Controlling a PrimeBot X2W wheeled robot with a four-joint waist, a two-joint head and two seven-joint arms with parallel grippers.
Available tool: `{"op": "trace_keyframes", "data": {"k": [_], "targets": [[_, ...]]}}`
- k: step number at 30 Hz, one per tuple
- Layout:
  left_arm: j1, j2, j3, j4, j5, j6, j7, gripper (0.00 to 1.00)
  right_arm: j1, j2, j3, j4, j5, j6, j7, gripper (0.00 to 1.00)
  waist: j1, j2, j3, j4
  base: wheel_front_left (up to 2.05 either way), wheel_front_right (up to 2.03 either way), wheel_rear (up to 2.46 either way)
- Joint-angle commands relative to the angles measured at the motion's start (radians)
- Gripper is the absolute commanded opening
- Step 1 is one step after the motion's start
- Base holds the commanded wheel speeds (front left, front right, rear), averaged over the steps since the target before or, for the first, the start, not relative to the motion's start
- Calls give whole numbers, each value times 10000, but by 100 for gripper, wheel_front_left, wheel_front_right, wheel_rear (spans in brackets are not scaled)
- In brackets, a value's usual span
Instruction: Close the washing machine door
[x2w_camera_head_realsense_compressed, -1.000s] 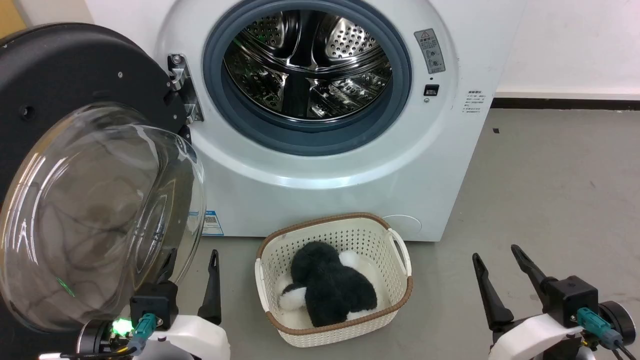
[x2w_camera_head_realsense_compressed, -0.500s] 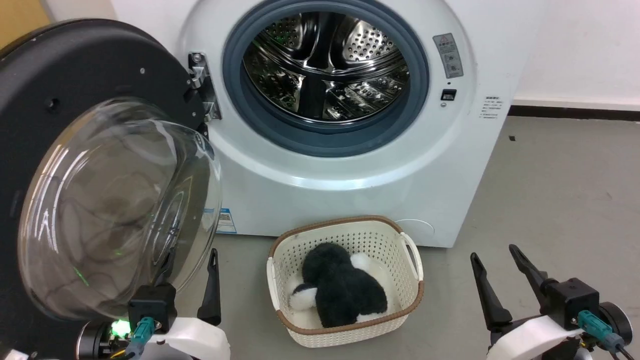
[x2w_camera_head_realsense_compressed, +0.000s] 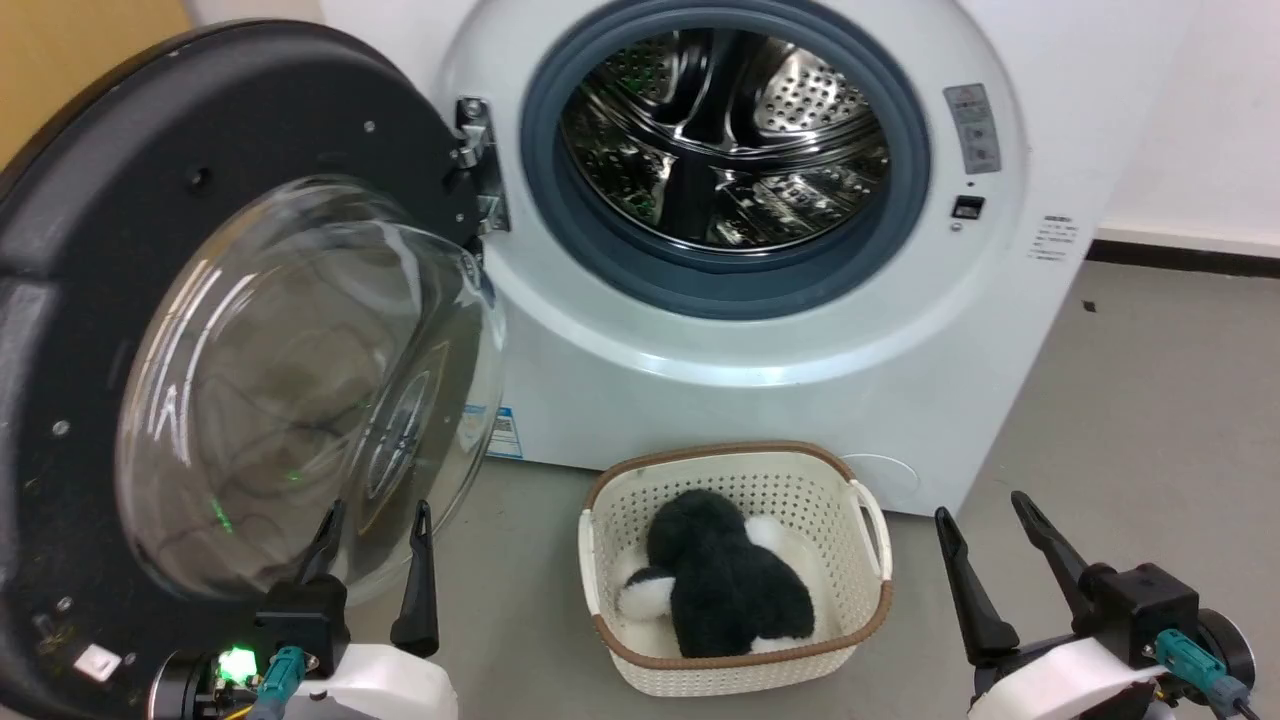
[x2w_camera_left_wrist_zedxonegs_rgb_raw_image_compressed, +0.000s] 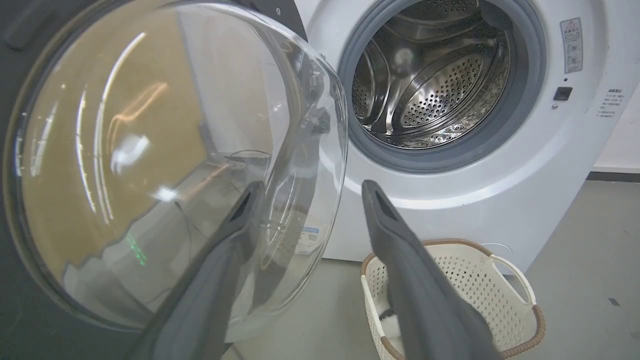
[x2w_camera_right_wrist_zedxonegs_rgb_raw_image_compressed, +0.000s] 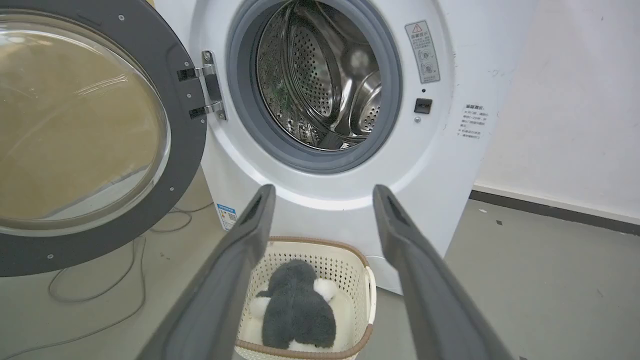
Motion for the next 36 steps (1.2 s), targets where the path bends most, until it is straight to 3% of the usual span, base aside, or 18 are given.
{"op": "trace_keyframes", "data": {"k": [1, 36], "targets": [[105, 30, 18, -46, -52, 47, -108, 100, 124, 8, 38, 49, 92, 3, -120, 100, 0, 0, -13, 127, 0, 0, 0], [676, 10, 308, -745, -260, 706, -839, 100, -601, -354, 1284, 908, 1033, 5, -851, 100, 0, 0, 84, 1929, 0, 0, 0]]}}
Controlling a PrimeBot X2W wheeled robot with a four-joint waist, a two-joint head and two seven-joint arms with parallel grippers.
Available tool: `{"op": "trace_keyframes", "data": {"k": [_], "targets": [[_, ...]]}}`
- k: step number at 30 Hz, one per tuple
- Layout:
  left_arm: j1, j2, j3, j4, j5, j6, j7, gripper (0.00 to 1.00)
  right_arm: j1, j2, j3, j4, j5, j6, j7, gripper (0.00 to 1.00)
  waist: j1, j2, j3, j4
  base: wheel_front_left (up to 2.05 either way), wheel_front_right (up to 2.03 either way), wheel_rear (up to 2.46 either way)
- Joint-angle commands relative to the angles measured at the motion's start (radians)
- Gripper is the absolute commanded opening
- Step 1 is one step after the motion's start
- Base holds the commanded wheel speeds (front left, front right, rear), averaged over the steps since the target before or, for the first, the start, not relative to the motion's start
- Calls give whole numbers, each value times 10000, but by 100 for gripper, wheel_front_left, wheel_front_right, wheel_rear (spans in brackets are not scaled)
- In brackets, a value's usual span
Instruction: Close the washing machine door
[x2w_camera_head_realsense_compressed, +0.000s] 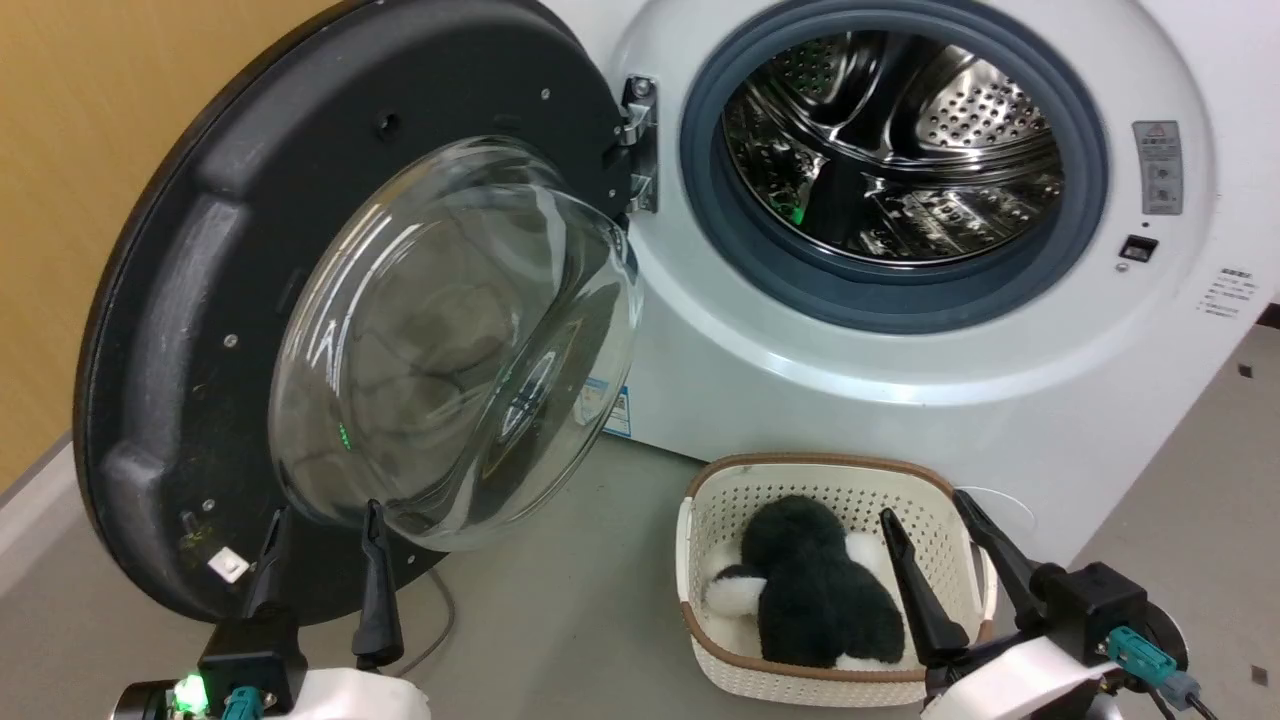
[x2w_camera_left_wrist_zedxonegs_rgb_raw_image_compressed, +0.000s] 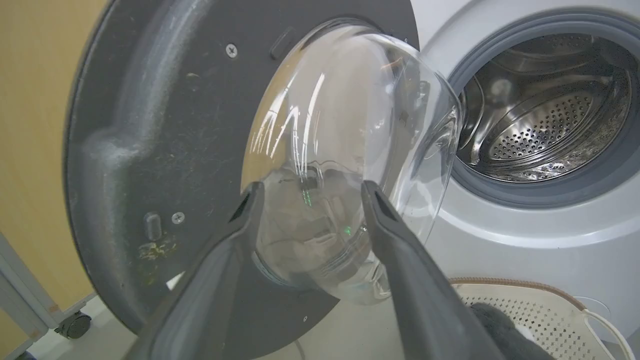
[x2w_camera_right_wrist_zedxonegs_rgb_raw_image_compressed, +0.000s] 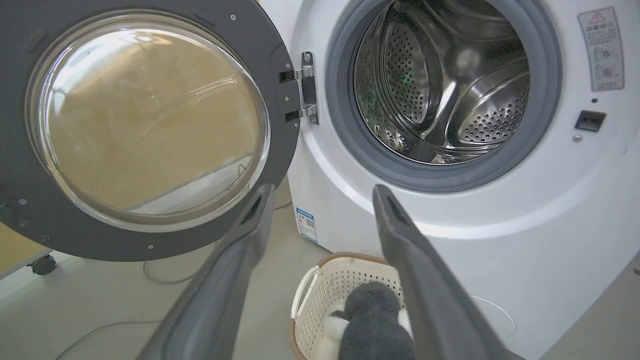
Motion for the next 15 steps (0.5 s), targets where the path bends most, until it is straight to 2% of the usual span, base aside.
{"op": "trace_keyframes", "data": {"k": [1, 15], "targets": [[191, 7, 42, -98, -69, 83, -116, 100, -208, -95, 117, 80, 169, 5, -109, 100, 0, 0, 21, 99, 0, 0, 0], [489, -6, 145, -378, -163, 375, -408, 100, -574, -232, 685, 432, 594, 6, -401, 100, 0, 0, 70, 713, 0, 0, 0]]}}
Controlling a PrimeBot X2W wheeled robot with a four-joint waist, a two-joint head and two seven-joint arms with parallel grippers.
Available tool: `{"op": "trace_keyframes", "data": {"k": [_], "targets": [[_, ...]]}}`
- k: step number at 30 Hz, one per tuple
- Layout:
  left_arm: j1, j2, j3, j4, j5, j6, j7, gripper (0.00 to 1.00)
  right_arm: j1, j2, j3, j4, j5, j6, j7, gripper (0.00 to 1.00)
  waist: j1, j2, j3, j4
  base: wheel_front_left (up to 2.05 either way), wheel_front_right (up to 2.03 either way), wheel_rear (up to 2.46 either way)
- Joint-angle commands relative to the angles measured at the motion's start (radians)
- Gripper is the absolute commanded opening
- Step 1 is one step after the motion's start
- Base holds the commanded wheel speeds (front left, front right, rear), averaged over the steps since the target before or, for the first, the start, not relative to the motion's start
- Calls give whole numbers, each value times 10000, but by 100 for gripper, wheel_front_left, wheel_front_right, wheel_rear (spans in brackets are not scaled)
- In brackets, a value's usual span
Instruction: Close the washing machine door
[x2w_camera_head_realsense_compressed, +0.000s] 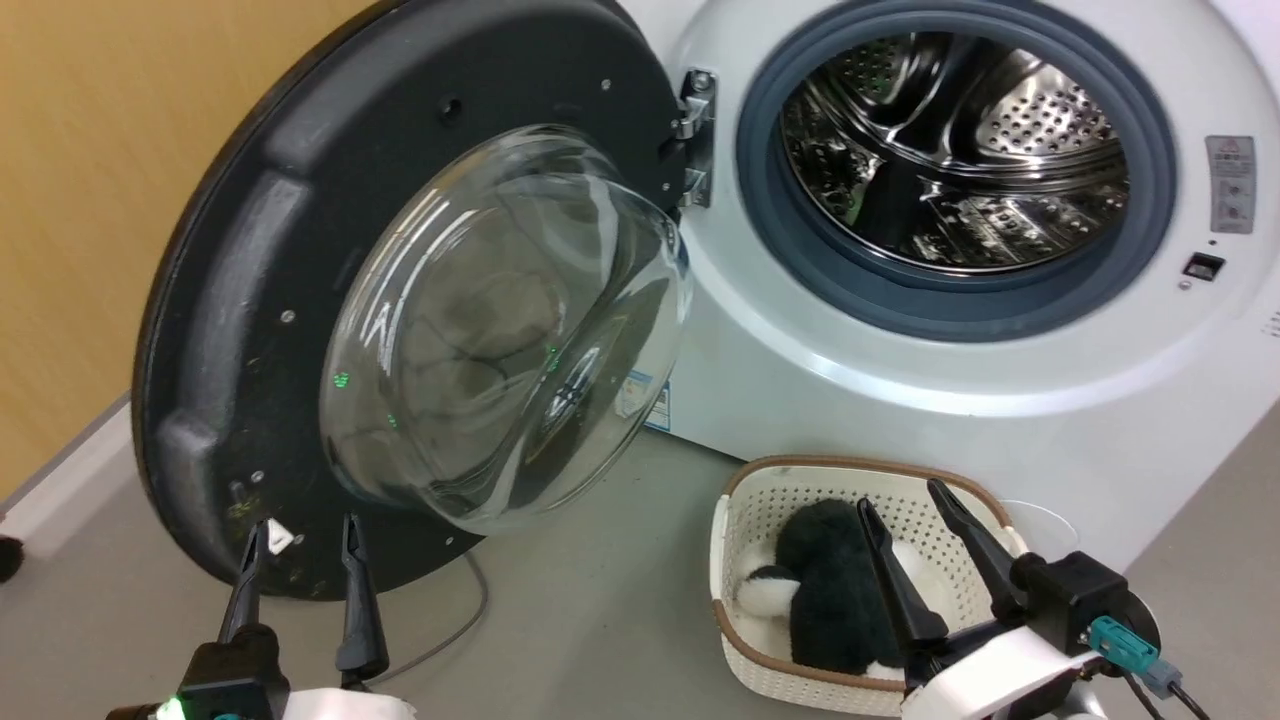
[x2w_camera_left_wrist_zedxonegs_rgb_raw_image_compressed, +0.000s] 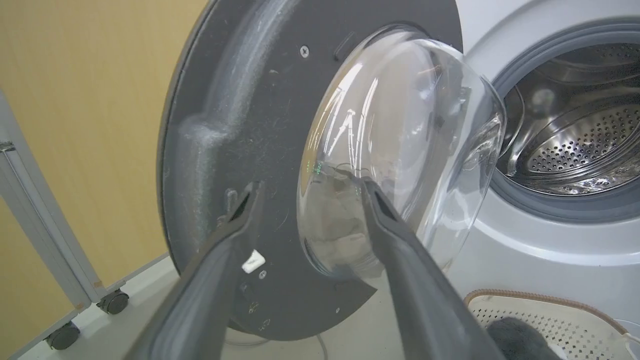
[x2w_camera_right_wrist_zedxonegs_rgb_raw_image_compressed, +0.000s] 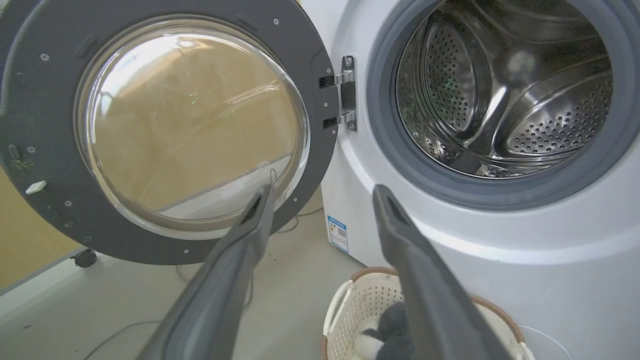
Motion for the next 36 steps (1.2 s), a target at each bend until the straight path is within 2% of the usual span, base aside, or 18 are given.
{"op": "trace_keyframes", "data": {"k": [1, 29, 30, 32, 36], "targets": [[135, -3, 56, -78, -42, 88, -118, 100, -167, -79, 101, 74, 108, 6, -110, 100, 0, 0, -7, 86, 0, 0, 0], [443, -12, 307, -423, -112, 442, -682, 100, -467, -191, 773, 492, 774, 8, -674, 100, 0, 0, -4, 1218, 0, 0, 0], [459, -12, 309, -435, -120, 450, -703, 56, -469, -196, 790, 503, 794, 8, -695, 100, 0, 0, -1, 1261, 0, 0, 0], [483, -13, 301, -464, -147, 452, -744, 0, -469, -211, 815, 520, 835, 8, -737, 100, 0, 0, 8, 1350, 0, 0, 0], [510, -13, 286, -510, -191, 369, -786, 0, -425, -219, 798, 512, 858, 8, -778, 100, 0, 0, 22, 1442, 0, 0, 0]]}}
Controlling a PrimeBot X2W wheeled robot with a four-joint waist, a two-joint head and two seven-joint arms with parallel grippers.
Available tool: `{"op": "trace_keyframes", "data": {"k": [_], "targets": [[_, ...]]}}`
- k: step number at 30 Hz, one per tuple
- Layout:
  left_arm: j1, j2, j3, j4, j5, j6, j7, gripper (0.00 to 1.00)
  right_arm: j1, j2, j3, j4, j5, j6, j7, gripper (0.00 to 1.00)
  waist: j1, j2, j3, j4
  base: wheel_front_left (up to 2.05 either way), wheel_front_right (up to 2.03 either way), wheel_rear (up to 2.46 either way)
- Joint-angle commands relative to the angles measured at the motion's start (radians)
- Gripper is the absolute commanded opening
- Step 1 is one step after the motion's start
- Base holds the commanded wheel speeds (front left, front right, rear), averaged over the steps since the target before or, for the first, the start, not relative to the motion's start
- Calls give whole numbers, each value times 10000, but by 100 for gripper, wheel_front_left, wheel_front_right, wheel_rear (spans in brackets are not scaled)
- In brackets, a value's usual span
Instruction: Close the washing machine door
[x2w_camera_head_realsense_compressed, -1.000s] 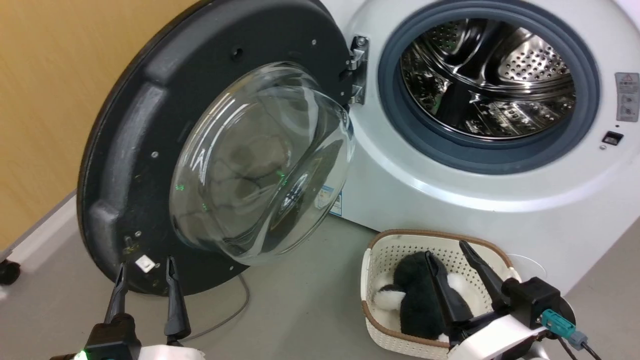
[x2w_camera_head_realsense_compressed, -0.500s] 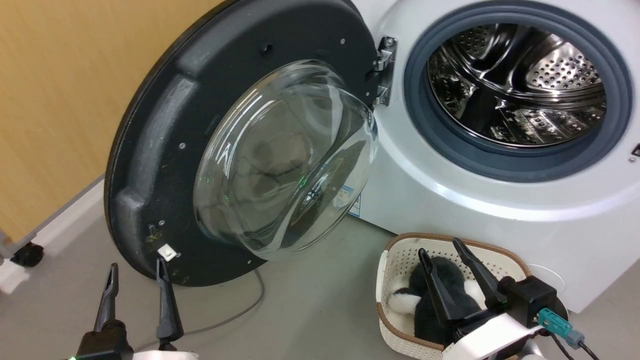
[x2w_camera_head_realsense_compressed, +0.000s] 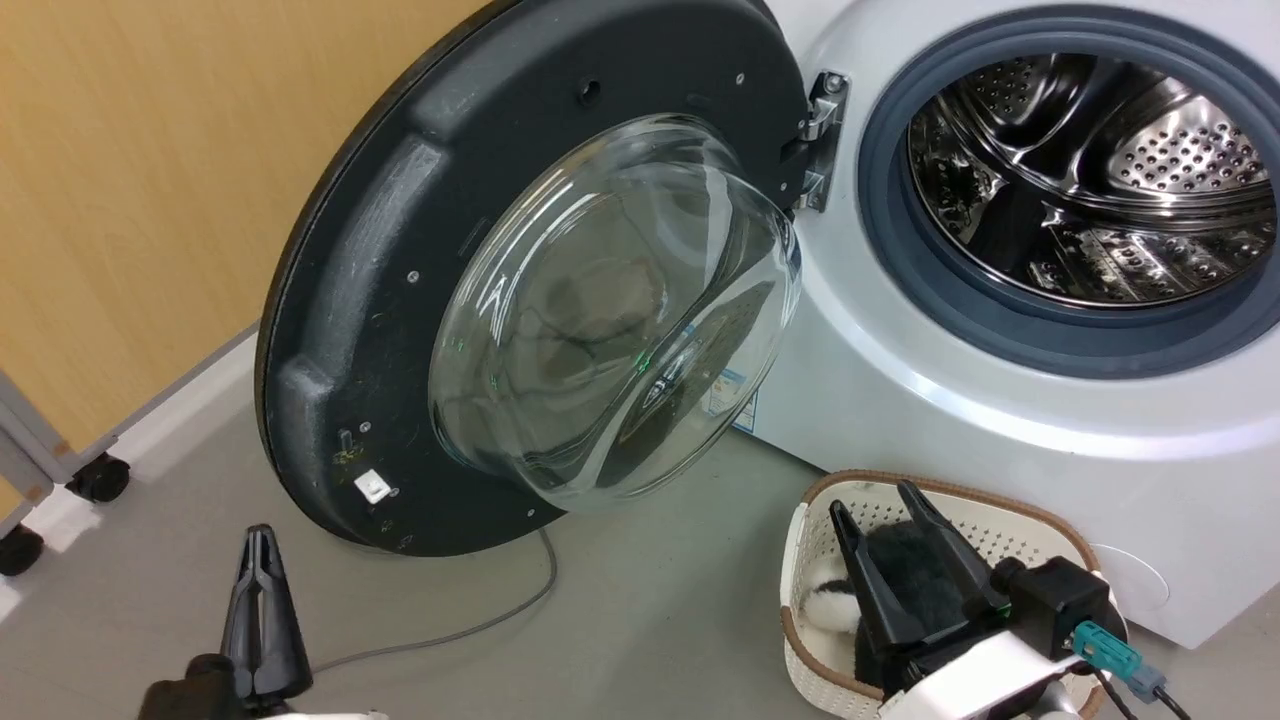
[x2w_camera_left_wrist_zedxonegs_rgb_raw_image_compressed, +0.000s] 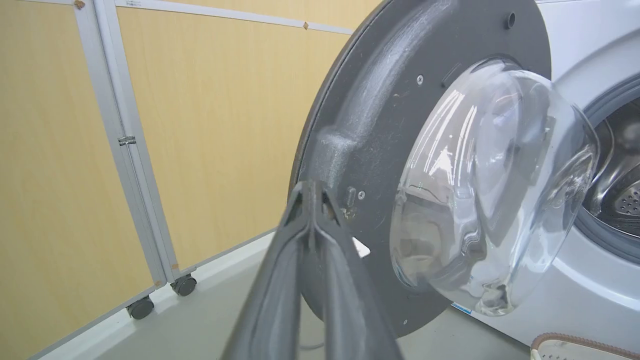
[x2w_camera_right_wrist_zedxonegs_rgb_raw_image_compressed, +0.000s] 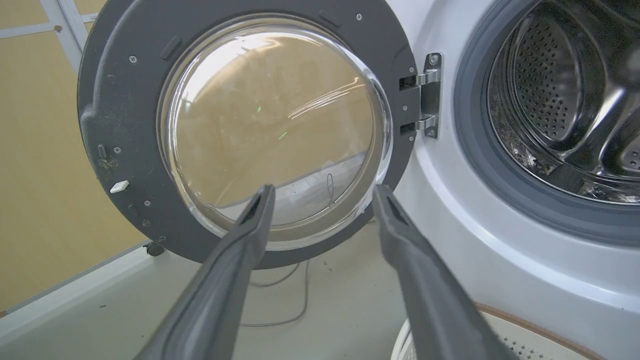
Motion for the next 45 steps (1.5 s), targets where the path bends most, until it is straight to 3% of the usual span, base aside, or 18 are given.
{"op": "trace_keyframes", "data": {"k": [1, 6, 11, 14, 16, 23, 29, 37, 45], "targets": [[57, -10, 60, -98, -112, -62, -53, 0, -105, -58, -8, 9, 77, 8, -88, 100, 0, 0, 4, 3, 0, 0, 0], [-317, 150, 605, -231, -628, -467, -53, 0, 81, -18, -150, -146, -6, 8, -88, 100, 0, 0, 52, 34, 0, 0, 0], [-1279, 857, 1513, 308, -1595, -1206, -49, 0, 332, -85, -334, -322, -128, 8, -88, 100, 0, 0, 215, 24, 0, 0, 0], [-2209, 1138, 2116, 988, -2793, -1577, 406, 0, 463, -142, -474, -424, -200, 8, -88, 100, 0, 0, 331, 15, 0, 0, 0], [-4430, 1766, 3014, 2993, -5489, -2228, 2378, 0, 703, -189, -738, -613, -325, 8, -88, 100, 0, 0, 520, -4, 0, 0, 0], [-6487, 2032, 3822, 5226, -8308, -1982, 5253, 0, 864, -205, -874, -812, -467, 8, -76, 100, 0, 0, 757, -86, 0, 0, 0], [-7070, 2003, 4032, 6204, -10137, -1918, 7800, 0, 817, -214, -925, -880, -511, 8, -46, 100, 0, 0, 912, -301, 0, 0, 0], [-6469, 1870, 3617, 6148, -11002, -2497, 9673, 0, 772, -192, -1062, -848, -508, 8, -39, 100, 0, 0, 846, -618, 0, 0, 0], [-4981, 1389, 3092, 4878, -11853, -2777, 11473, 0, 1027, 83, -1404, -638, -427, 8, -68, 100, 0, 0, 138, -919, 0, 0, 0]]}}
